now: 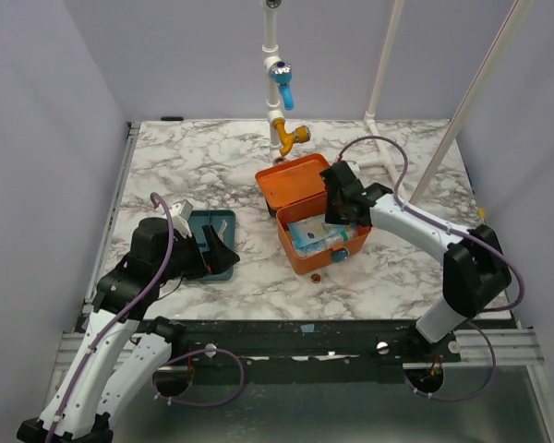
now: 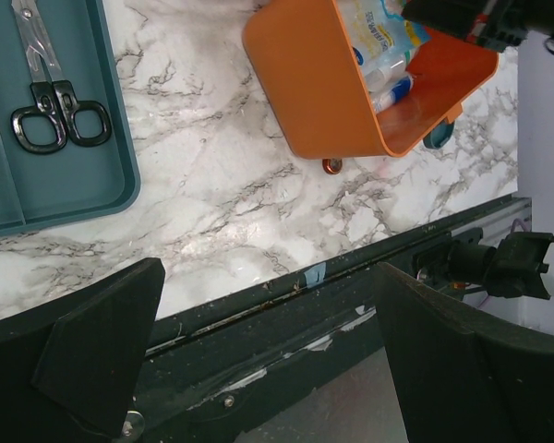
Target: Organize the medicine kit
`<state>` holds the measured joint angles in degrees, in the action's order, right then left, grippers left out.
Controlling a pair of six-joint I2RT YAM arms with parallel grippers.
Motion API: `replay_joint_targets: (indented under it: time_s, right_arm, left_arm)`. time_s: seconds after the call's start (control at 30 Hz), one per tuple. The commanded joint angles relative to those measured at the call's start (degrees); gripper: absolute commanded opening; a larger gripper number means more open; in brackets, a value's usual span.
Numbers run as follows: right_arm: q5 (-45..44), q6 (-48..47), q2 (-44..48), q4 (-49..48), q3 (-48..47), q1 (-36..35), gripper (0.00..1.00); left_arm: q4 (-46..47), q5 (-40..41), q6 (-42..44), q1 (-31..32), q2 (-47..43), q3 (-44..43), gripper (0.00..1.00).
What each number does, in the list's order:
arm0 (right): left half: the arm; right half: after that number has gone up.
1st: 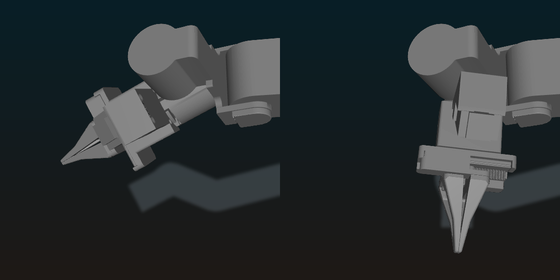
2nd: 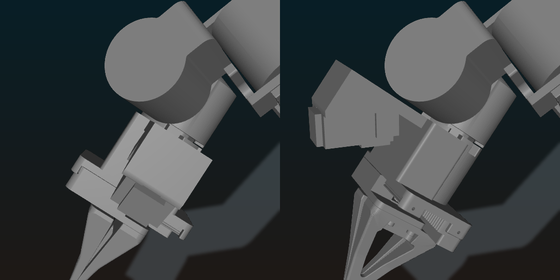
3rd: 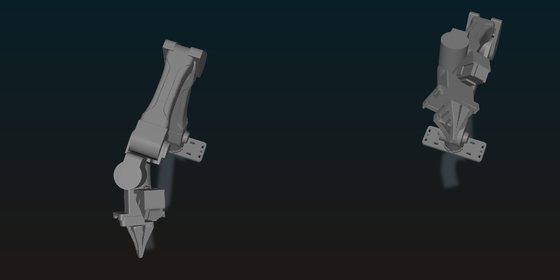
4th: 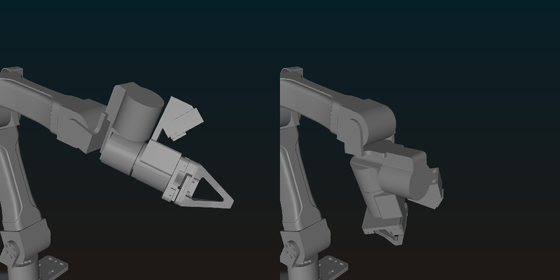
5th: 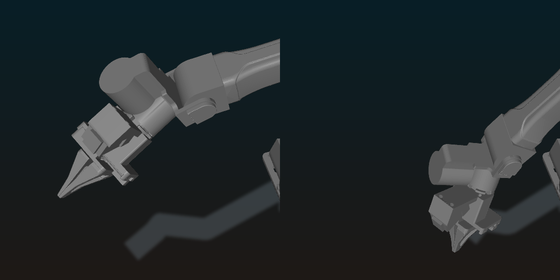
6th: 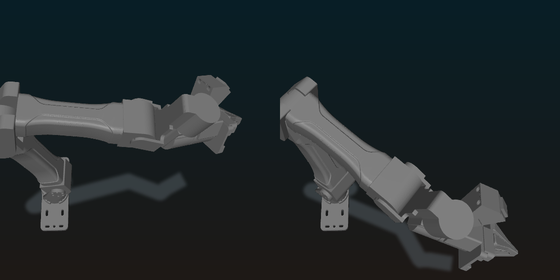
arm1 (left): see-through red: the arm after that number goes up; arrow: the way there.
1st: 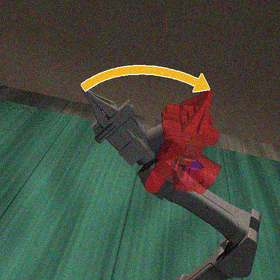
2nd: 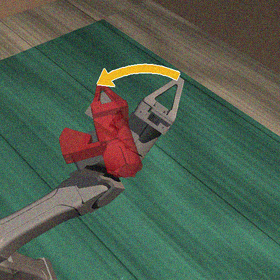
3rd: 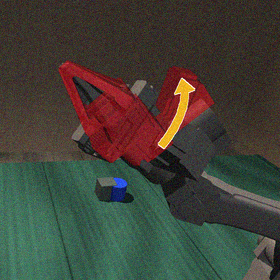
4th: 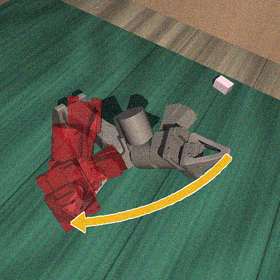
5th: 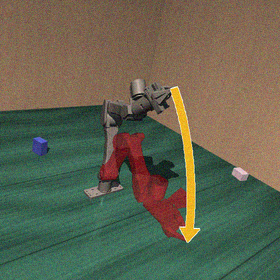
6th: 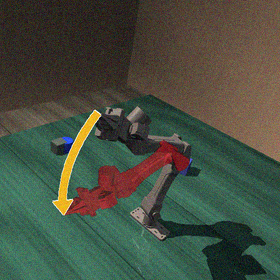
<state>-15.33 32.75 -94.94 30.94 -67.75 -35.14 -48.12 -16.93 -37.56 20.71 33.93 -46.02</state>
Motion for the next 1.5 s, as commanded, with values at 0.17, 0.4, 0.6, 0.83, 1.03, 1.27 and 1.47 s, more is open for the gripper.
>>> replay_joint_targets:
  time_s: [0.17,0.4,0.6,0.83,1.03,1.27,1.47]
  right_arm:
    - [-1.48,-3.85,14.16,4.28,-1.08,0.18,0.29]
    - [7.31,-6.82,23.9,6.34,0.93,0.15,0.54]
    - [16.72,-7.4,29.99,11.52,1.12,0.14,0.57]
    - [24.05,-6.5,34.82,17.67,2.58,0.07,0.6]
    - [28.05,-3.25,38.68,16.96,10.88,-0.56,0.62]
    - [25.57,1.24,41.55,13.17,19.54,-3.7,0.64]
    - [21.99,3.48,41.26,9.51,24.52,-7.26,0.64]
  left_arm:
    - [0.5,0.35,-0.58,-0.32,1.04,-0.7,0.98]
    - [0.74,0.4,-0.42,-0.32,2.34,-1.63,0.98]
    - [1.05,0.64,-0.58,-0.41,3.07,-2.23,0.98]
    - [1.28,2.89,-2.28,-0.41,2.57,-1.38,0.98]
    - [0.68,5.09,-4.28,-0.41,1.33,-0.46,0.98]
    - [0.42,5.89,-6.19,-0.41,-0.12,0.47,0.98]
    - [-0.54,6.79,-6.62,-0.41,-0.61,0.49,0.99]
